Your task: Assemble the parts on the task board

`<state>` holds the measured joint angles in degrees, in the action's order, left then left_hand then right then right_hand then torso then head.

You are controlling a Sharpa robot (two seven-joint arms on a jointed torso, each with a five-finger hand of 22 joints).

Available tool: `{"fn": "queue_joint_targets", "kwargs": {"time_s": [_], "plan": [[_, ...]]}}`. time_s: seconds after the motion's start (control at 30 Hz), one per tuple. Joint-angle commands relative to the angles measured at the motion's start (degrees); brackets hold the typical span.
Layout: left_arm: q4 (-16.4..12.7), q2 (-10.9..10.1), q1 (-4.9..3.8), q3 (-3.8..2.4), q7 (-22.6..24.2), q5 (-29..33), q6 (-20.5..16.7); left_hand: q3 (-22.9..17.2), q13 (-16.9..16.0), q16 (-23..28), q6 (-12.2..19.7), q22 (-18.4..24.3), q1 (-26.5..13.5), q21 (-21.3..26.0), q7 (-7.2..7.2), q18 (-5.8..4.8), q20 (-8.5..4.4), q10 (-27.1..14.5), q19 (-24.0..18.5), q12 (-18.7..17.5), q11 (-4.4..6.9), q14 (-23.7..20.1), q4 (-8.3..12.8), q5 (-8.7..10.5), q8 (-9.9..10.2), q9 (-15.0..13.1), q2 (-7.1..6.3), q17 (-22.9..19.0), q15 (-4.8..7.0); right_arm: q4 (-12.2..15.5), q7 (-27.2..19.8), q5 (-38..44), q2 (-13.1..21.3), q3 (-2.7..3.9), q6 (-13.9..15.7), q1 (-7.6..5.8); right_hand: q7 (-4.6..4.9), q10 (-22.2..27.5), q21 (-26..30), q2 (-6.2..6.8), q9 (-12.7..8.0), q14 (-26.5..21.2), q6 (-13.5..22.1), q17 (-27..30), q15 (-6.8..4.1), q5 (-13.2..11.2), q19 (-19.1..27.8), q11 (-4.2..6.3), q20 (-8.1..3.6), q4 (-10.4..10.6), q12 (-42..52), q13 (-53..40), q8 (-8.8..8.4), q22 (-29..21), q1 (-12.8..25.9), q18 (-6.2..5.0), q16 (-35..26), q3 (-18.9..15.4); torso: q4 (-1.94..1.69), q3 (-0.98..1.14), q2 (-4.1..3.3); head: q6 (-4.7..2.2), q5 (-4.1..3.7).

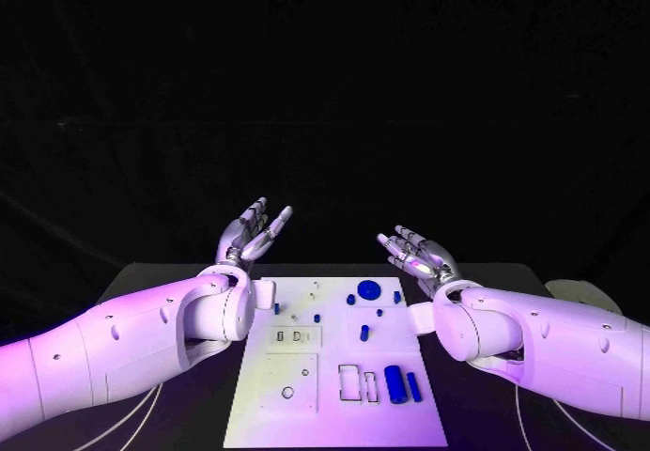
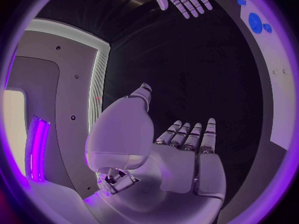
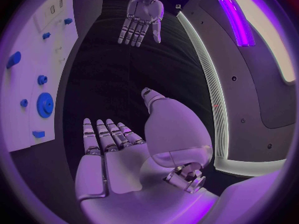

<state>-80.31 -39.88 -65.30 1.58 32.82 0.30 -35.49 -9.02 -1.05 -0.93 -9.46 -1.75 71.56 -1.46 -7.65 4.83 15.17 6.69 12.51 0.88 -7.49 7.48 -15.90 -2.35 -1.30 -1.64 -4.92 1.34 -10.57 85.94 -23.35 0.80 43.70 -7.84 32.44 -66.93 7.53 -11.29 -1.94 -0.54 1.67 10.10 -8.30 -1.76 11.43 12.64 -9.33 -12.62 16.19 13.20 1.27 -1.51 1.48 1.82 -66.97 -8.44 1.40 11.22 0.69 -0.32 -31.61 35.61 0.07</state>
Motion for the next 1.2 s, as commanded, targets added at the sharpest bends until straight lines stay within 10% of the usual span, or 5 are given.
{"fn": "queue_joint_targets", "kwargs": {"time_s": [0.03, 0.23, 0.43, 0.77, 1.2], "plan": [[0.10, 0.15, -0.13, -0.01, 3.09, 0.03, 4.20, -0.24, -0.14, -0.44, -1.00, -0.14, 3.05, -0.38, -3.03, 0.85, 0.91, 0.47, 0.33, 0.30, -0.83, 0.54, -0.90, -0.39, -0.38, -0.17, -0.09, 0.18, -0.97, -0.60, 4.21, 2.54, -0.21, -0.76, -9.93, -0.86, 8.99, -5.55, -2.01, -0.32, 0.88, 5.97, -3.97, -0.98, 1.66, -0.05, -5.10, -1.71, 0.49, -1.82, 0.93, -0.54, 1.30, 0.84, -6.23, 0.77, 1.50, -0.32, 0.02, -0.01, -0.01, 0.00, -0.01], [0.10, 0.15, -0.13, -0.01, 3.09, 0.03, 4.20, -0.50, -0.49, -1.19, -3.51, -0.38, 4.21, -0.78, -4.42, 1.52, 1.58, 3.27, 1.43, 0.76, -2.24, 3.33, -0.82, -0.39, -1.12, -0.73, 0.40, 0.81, -1.78, -0.98, 5.06, 2.87, -0.32, -1.49, -11.81, -1.50, 8.66, -20.29, -4.16, 0.09, 2.94, 19.94, -13.86, -2.96, 1.38, -1.63, -11.75, -1.70, 0.47, -6.12, 2.65, -1.46, 4.40, 1.51, -10.81, 0.62, 4.85, 1.01, 0.02, -0.01, -0.01, 0.00, -0.01], [-2.78, -4.15, -0.88, -0.10, 3.06, 0.16, 5.01, -1.22, -2.08, -7.45, -17.05, -3.45, 7.92, -6.96, -7.68, 1.58, 1.61, 20.72, 22.68, 4.17, -6.68, 22.93, -0.26, -0.42, -5.81, -3.73, 1.44, 4.81, -2.85, -2.79, 2.22, 22.16, 0.76, -1.27, -3.83, -3.55, 7.52, -37.16, -6.14, 1.03, 4.93, 35.25, -25.34, -4.49, 0.48, -2.05, -20.14, -0.63, 0.51, -9.28, 3.72, -2.23, 7.57, 1.80, -12.41, -0.24, 7.74, 3.22, 0.01, -0.11, -2.14, 0.12, -0.20], [-5.76, -6.51, -1.37, -0.19, 2.87, 0.01, 6.53, -2.11, -2.78, -13.27, -33.66, -3.97, 12.24, -10.91, -6.94, 5.58, 1.25, 41.55, 34.03, 6.71, -4.98, 39.01, 0.63, -0.46, -11.97, -7.45, 1.45, 8.08, -0.03, -3.98, 4.09, 32.09, 1.01, -0.89, -3.05, -4.59, 6.42, -46.54, -9.12, 4.25, 6.07, 44.53, -39.51, -4.73, -2.03, -2.00, -34.29, 1.57, 0.06, -10.78, 2.74, -2.14, 9.82, 2.20, -11.02, -2.12, 8.99, 11.92, -0.27, -0.30, -3.79, -0.22, -0.57], [-10.61, -10.22, -2.78, -0.38, -1.67, -3.12, 11.53, -2.45, -2.78, -14.74, -37.77, -3.38, 14.10, -12.05, -5.74, 5.77, -0.21, 48.13, 39.69, 6.07, -3.38, 45.02, 1.24, -0.44, -13.21, -8.07, 0.08, 9.70, 1.83, -5.56, 14.53, 56.97, 0.37, -0.37, -8.26, -8.09, 4.76, -53.04, -10.47, 9.05, 6.59, 51.26, -44.15, -6.79, -4.25, -4.75, -40.55, 3.56, -1.91, -11.66, 2.67, -2.45, 10.81, 2.44, -9.50, -2.20, 10.27, 18.66, -0.23, -0.50, -6.56, -0.24, -1.10]]}}
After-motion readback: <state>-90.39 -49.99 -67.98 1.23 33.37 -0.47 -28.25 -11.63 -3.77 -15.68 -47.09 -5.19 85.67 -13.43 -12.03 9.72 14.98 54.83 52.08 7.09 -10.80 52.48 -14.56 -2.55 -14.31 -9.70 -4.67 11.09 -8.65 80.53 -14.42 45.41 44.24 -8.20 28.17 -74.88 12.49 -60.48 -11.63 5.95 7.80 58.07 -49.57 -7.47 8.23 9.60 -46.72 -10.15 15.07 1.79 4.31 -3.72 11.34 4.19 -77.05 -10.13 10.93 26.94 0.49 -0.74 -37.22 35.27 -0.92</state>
